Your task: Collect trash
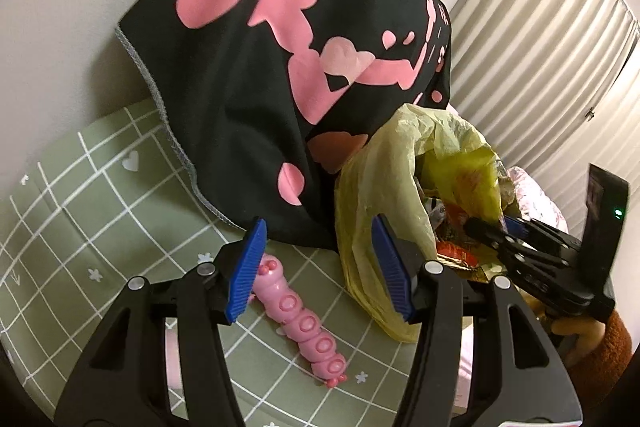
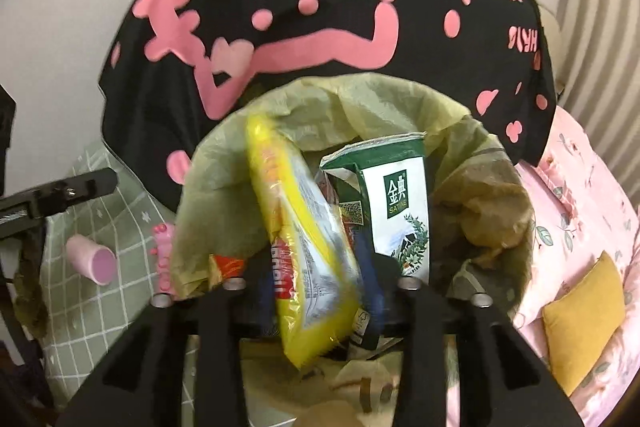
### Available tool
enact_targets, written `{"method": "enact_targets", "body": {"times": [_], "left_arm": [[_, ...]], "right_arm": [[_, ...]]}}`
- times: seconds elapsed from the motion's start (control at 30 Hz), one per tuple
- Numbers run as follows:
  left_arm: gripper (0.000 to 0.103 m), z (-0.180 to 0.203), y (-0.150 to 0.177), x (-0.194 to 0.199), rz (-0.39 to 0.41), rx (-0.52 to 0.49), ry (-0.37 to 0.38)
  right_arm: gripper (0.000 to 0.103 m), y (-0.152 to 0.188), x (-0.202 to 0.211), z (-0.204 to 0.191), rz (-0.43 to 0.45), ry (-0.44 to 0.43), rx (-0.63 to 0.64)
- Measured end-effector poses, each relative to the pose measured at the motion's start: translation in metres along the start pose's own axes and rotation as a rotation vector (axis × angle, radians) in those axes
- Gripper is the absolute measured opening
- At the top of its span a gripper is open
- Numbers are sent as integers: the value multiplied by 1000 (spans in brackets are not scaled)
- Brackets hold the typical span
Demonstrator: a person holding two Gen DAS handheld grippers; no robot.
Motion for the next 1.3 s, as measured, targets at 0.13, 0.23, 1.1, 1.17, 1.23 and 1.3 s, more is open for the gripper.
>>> {"method": "enact_targets", "body": {"times": [0.13, 0.23, 1.1, 1.17, 1.23, 1.3], "left_arm": [[52, -2, 4, 14, 40, 24, -23], [52, 0, 7, 26, 76, 35, -58], [72, 113, 202, 157, 273, 90, -561], [72, 121, 208, 163, 286, 83, -578], [72, 127, 211, 169, 308, 79, -588], [72, 133, 216, 176, 323, 69, -595]], "right_arm": [[37, 1, 20, 3, 70, -1, -7], [38, -1, 32, 6, 104, -19, -2], [38, 122, 144, -12, 222, -273, 139], [38, 133, 150, -14, 220, -279, 146], [38, 140, 156, -16, 232, -276, 155], [38, 147, 163, -17, 246, -273, 165]]}}
Point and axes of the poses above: each gripper's, at about its wrist camera, not at the fingertips, and x roughly against the way its jaws point, z to its right, y to its underside, the point moved 1 cm from there along -x, roughly the way its jaws point, and after that the axes turned 2 degrees about z, right-handed, at the moved point
